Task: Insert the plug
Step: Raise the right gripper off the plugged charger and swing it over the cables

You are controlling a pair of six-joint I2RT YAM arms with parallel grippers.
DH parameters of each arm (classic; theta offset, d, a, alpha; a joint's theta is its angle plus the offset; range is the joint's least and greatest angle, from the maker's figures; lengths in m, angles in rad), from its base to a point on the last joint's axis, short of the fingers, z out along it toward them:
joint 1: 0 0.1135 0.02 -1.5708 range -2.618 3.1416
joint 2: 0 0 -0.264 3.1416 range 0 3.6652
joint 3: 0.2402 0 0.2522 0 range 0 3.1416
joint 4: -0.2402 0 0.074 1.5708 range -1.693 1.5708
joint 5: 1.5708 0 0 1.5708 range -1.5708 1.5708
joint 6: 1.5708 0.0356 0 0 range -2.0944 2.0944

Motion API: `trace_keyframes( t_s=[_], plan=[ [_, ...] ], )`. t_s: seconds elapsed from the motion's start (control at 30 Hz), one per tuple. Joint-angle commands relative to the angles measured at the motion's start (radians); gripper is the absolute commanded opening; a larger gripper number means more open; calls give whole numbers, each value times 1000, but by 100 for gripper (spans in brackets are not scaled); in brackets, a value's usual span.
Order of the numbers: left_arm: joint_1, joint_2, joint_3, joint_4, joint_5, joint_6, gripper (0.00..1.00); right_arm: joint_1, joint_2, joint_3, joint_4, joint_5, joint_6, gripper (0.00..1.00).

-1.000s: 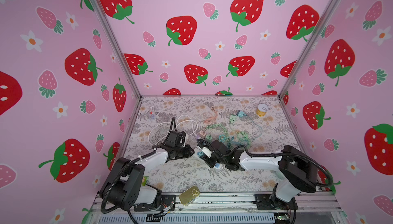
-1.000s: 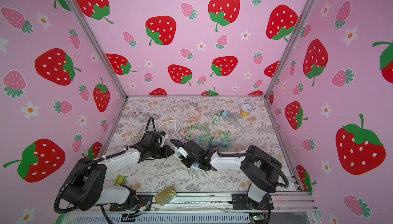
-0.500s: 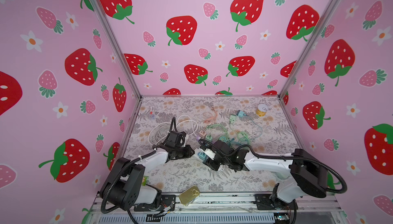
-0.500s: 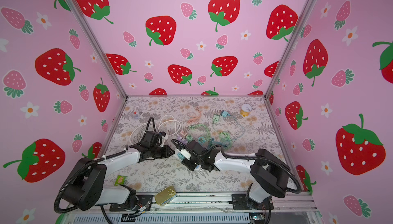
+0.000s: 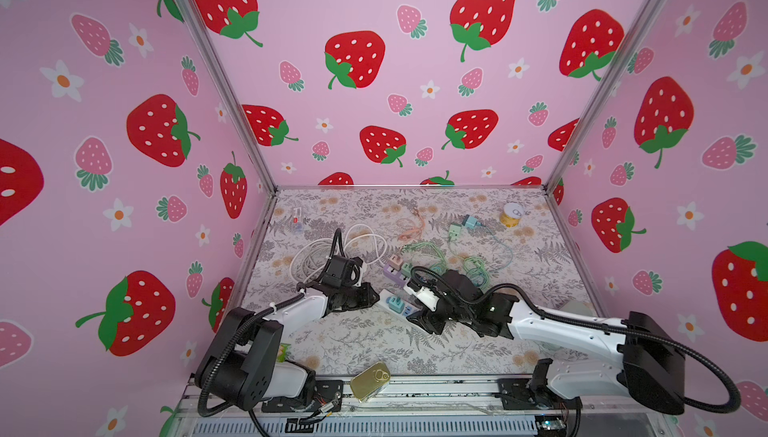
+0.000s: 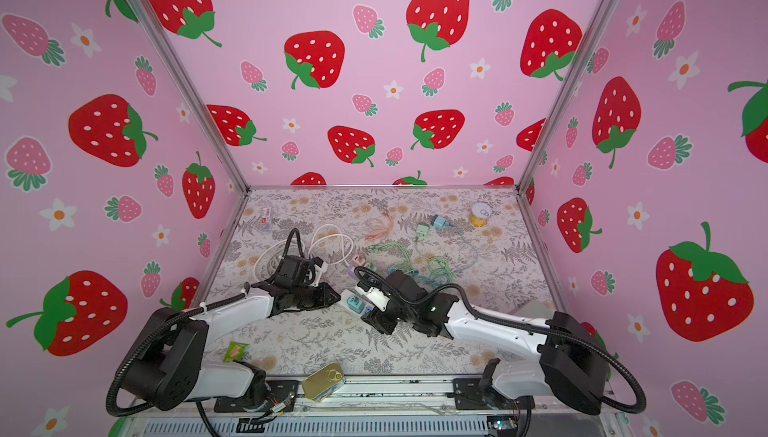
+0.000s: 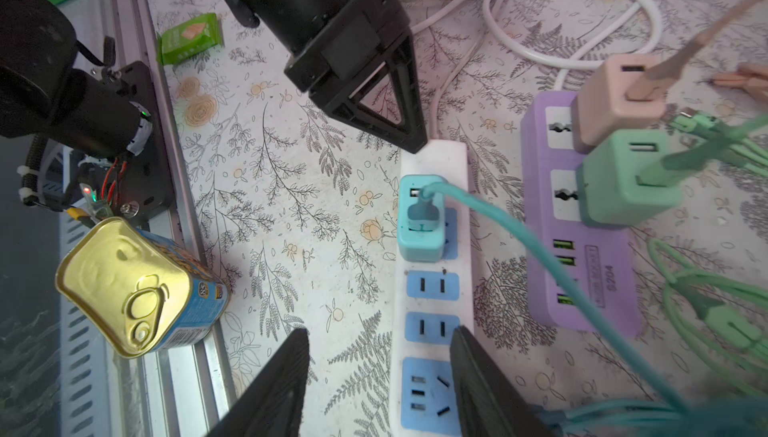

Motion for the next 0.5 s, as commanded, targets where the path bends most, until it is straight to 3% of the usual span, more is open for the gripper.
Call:
trace_keyframes(
  t_s=[0.0,0.27,0.47],
  plan=[
    [6,-6,27,-39,3,11,25,-58,-89,-32,-14,-42,14,56],
    [11,-16,32,-38,12,6,25,-220,-291,-95,20,31,35,52],
    [13,-26,42,-44,14,4,25,-307,-298,-103,5,144,63,49]
  ],
)
